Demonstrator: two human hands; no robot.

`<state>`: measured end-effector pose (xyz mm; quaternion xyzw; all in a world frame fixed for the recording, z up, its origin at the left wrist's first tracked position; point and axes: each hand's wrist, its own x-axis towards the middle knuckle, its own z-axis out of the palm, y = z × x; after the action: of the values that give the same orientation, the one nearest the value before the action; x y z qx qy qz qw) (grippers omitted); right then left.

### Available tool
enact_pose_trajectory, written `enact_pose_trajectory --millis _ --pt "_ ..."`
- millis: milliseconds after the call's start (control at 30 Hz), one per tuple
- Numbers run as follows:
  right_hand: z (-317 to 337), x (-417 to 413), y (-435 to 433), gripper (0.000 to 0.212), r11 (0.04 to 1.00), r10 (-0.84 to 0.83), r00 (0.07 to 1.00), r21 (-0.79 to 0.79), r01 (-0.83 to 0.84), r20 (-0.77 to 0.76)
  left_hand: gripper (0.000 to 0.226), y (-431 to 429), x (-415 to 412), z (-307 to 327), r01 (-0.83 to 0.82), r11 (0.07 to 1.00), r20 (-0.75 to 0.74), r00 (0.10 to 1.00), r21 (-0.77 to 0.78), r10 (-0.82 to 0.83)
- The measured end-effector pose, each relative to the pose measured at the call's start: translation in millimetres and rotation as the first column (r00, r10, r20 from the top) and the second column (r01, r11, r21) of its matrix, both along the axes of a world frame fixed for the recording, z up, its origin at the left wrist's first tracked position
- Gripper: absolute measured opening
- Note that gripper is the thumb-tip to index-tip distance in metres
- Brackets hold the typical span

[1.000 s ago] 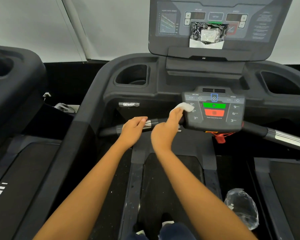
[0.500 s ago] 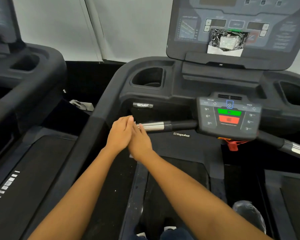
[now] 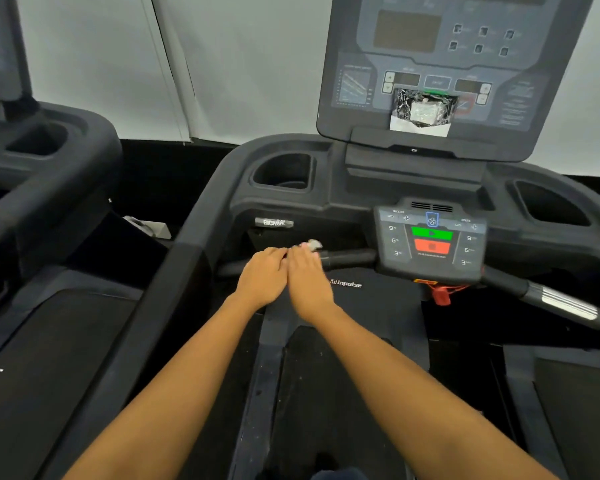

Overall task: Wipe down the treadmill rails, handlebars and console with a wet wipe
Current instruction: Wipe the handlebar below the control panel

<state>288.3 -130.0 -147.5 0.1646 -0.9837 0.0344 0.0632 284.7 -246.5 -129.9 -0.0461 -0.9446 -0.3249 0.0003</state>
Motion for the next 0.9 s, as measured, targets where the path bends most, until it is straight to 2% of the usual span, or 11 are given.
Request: enact_pose_trajectory --millis 67,100,167,267,333,433,500,600,700,767,900 --pt "0.6 1.2 10.2 0.069 0.996 0.085 0.996 -0.005 -0.086 -0.014 0.042 -5.1 0.7 -0.6 0.021 0.999 0.001 1.0 -0.04 -0.021" --pt "1.7 -1.8 23.4 0.078 0.999 0.048 0.996 0.016 -0.047 -0.073 0.043 -8.4 0.6 -1.0 0.038 0.997 0.005 0.999 -0.069 -0.038" --pt "1.8 -8.4 59.6 0.088 0.983 -0.131 0.983 0.115 0.145 -0.125 0.046 -13.1 1.3 -1.0 0.069 0.993 0.024 0.997 -0.093 -0.067" --pt "4.5 -11.2 79.6 0.086 0.929 -0.31 0.95 0.203 0.31 -0.034 0.048 -14.6 3.1 -0.4 0.07 0.993 0.033 0.997 -0.092 -0.067" --pt "9.2 -5.2 50.4 0.073 0.93 -0.354 0.935 0.109 0.35 0.019 0.049 -12.3 3.1 -2.5 0.055 0.996 0.035 0.998 -0.073 -0.053" --pt "15.2 12.7 0.3 0.071 0.996 -0.066 0.986 -0.055 0.075 0.151 0.041 -11.3 0.5 2.4 0.047 0.999 0.075 0.996 -0.008 -0.046" --pt "29.0 24.0 -8.6 0.068 0.975 0.047 0.958 -0.223 0.018 0.282 0.032 -13.8 -3.3 9.9 0.039 0.998 0.126 0.991 0.043 -0.044" --pt "56.5 12.3 4.1 0.046 0.903 -0.089 0.973 -0.394 0.169 0.213 0.036 -16.7 -12.9 30.5 0.01 1.0 0.157 0.988 0.004 -0.01" --pt "92.4 -1.4 17.2 0.035 0.769 -0.207 0.965 -0.583 0.263 0.163 0.038 -9.3 -22.8 53.7 -0.016 1.0 0.101 0.995 0.012 0.014" --pt "116.1 -8.2 22.6 0.029 0.697 -0.234 0.961 -0.664 0.271 0.147 0.036 -0.6 -27.1 71.8 -0.012 1.0 0.044 0.999 0.028 0.011" --pt "154.8 -17.8 31.5 0.024 0.627 -0.243 0.967 -0.748 0.218 0.078 0.031 17.4 -33.9 113.9 0.004 0.998 -0.057 0.998 0.065 -0.001"
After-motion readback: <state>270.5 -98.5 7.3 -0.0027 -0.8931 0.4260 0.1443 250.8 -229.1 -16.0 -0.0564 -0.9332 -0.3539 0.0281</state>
